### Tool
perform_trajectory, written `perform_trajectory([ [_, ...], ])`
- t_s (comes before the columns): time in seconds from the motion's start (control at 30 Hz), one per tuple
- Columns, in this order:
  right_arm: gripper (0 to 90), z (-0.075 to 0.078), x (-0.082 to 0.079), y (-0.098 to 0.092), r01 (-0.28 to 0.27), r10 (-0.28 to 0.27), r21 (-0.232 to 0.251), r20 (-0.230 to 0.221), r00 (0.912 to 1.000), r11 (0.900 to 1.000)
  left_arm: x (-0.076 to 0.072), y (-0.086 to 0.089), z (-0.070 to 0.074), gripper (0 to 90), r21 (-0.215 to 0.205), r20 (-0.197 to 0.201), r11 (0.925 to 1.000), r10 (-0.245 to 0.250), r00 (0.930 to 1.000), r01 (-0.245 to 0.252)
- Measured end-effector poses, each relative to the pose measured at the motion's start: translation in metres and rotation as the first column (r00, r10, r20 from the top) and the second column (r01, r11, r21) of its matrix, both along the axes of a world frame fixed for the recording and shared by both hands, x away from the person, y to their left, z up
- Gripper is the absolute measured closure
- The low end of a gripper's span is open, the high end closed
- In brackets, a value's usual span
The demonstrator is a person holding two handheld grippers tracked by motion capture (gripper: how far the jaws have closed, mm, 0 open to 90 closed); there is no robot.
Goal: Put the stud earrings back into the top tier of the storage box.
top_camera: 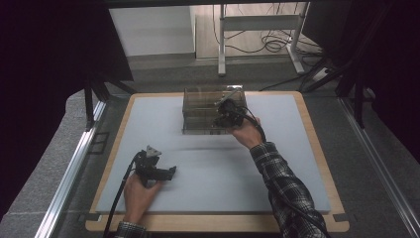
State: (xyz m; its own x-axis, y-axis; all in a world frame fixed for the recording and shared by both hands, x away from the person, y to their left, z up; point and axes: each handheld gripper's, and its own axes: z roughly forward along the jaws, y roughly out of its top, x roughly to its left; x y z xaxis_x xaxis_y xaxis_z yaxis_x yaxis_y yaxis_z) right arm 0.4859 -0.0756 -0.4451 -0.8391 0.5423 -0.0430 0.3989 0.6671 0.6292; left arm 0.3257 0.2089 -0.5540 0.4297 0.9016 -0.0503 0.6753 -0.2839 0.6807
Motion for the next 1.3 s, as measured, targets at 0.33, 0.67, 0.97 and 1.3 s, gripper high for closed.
perform_trajectory([
  [0.33, 77.3, 0.006, -0.003, -0.002, -0.008, 0.008, 0.012, 0.008, 0.9999, 1.0, 0.0, 0.0, 0.0, 0.0, 0.0, 0.0, 1.0, 0.0, 1.0, 0.0],
  [0.67, 73.5, 0.015, -0.009, -0.007, -0.015, 0.015, 0.031, 0.014, 0.9998, 0.999, 0.0, 0.0, 0.0, 0.0, 0.0, 0.001, 1.0, 0.0, 1.0, 0.0],
  [0.97, 70.9, 0.02, -0.015, -0.007, -0.028, 0.028, 0.034, 0.019, 0.9994, 0.999, 0.0, 0.0, 0.0, 0.0, 0.001, 0.001, 1.0, 0.001, 1.0, -0.001],
  [1.3, 67.1, 0.025, -0.027, -0.006, -0.052, 0.051, 0.042, 0.024, 0.9984, 0.998, 0.0, 0.0, 0.0, 0.0, 0.0, 0.002, 1.0, 0.001, 1.0, -0.001],
])
